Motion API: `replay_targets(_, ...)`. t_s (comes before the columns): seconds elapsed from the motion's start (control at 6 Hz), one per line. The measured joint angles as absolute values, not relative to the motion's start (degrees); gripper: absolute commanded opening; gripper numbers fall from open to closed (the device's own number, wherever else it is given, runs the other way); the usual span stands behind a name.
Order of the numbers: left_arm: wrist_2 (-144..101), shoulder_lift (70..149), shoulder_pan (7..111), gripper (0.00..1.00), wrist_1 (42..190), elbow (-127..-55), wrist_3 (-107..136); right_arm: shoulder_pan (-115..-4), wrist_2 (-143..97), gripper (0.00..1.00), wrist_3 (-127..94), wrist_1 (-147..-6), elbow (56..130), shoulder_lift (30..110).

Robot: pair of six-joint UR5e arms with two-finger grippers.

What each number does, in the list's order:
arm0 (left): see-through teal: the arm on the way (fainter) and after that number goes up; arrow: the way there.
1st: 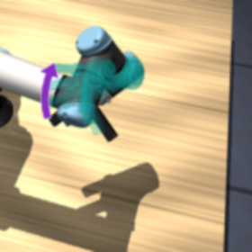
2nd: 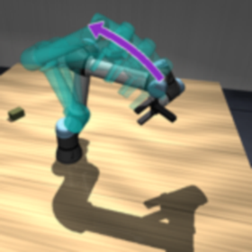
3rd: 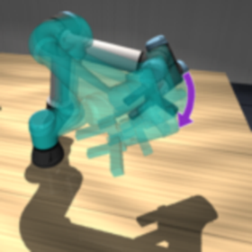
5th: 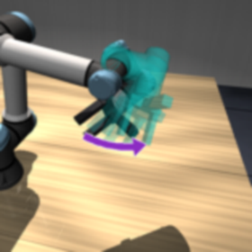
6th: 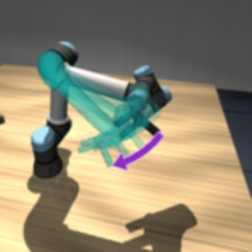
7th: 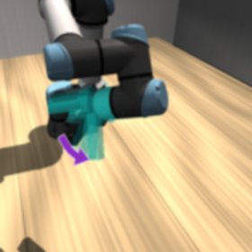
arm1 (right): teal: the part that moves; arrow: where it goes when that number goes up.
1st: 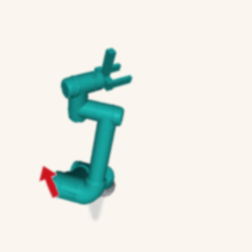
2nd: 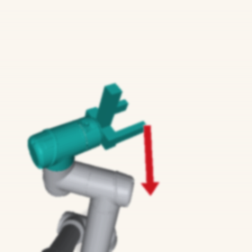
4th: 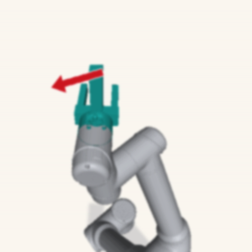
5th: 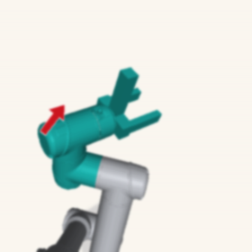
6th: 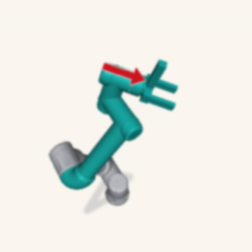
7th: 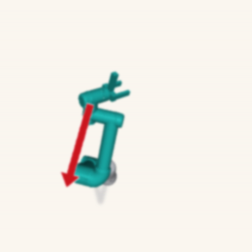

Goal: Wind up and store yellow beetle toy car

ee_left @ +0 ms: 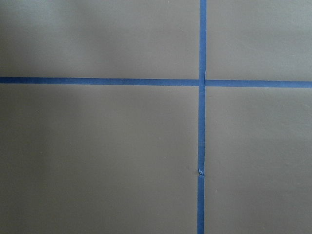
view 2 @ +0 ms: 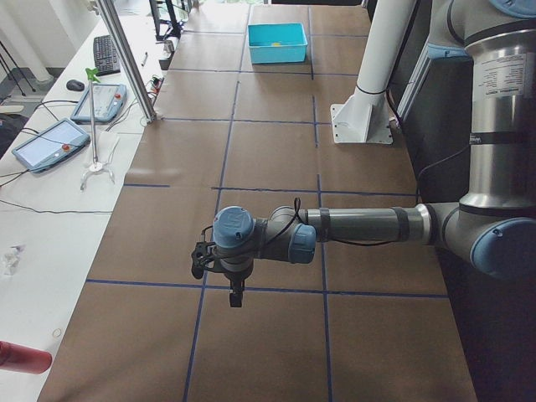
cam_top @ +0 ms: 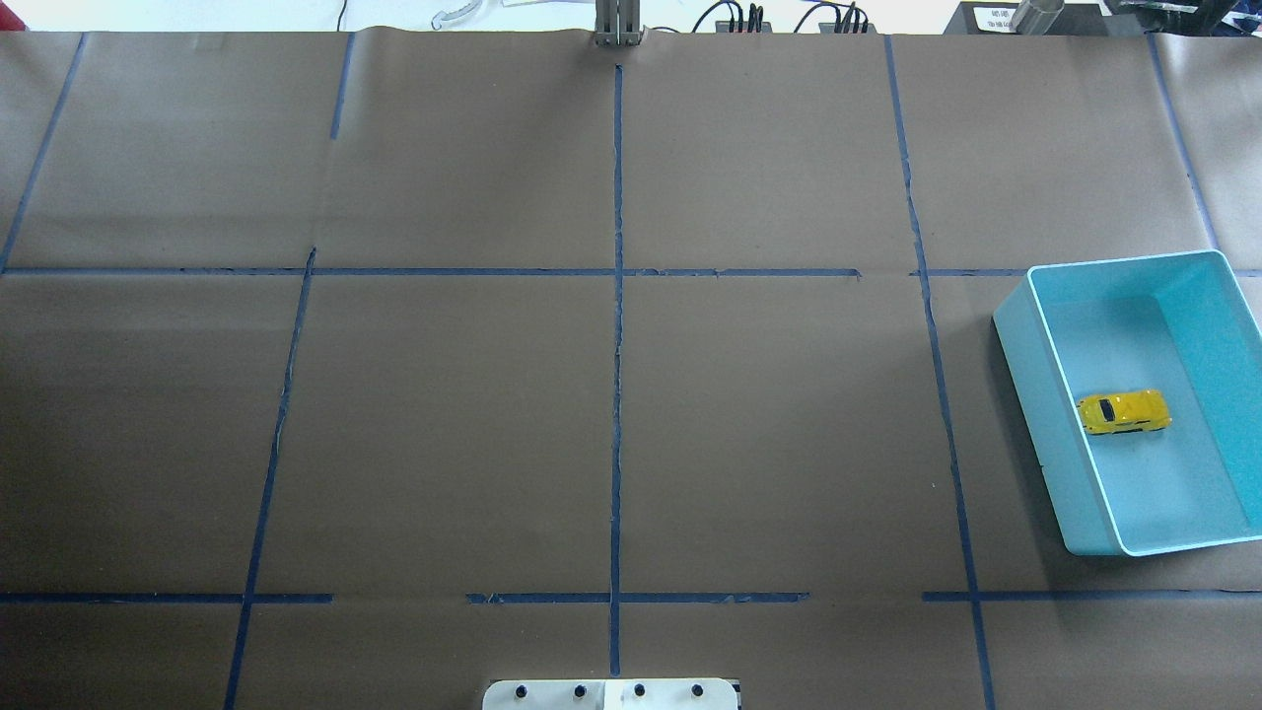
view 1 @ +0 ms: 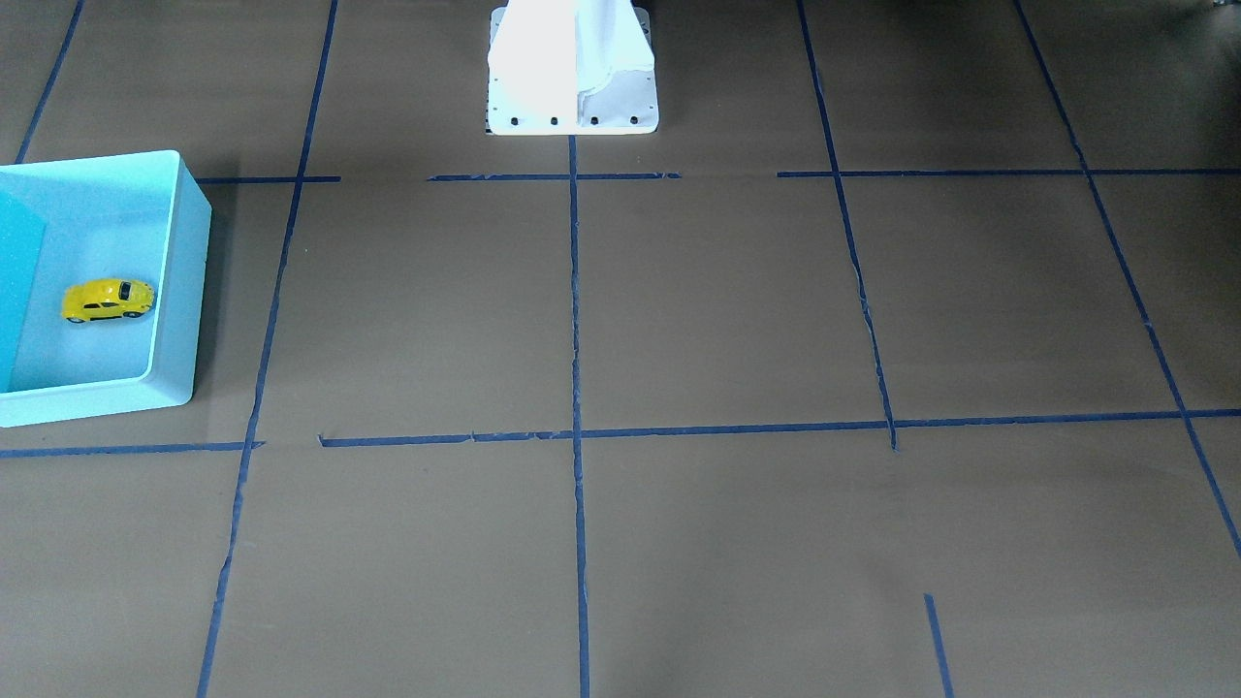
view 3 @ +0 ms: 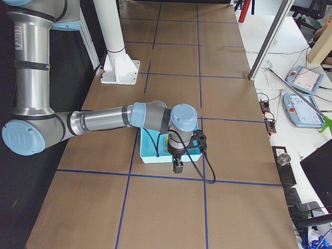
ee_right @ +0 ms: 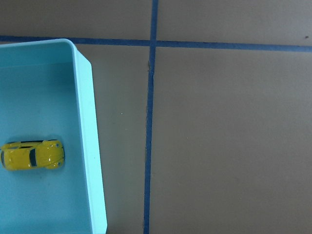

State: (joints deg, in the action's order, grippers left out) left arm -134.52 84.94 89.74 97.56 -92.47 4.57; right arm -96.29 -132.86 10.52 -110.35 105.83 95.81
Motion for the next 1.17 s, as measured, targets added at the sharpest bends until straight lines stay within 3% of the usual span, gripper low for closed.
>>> replay_targets(1.17, -134.56, 84.93, 89.8, 1.0, 97.56, -92.8, 4.65, -97.47, -130.72, 1.0, 0.47, -104.45, 102.18, 97.33)
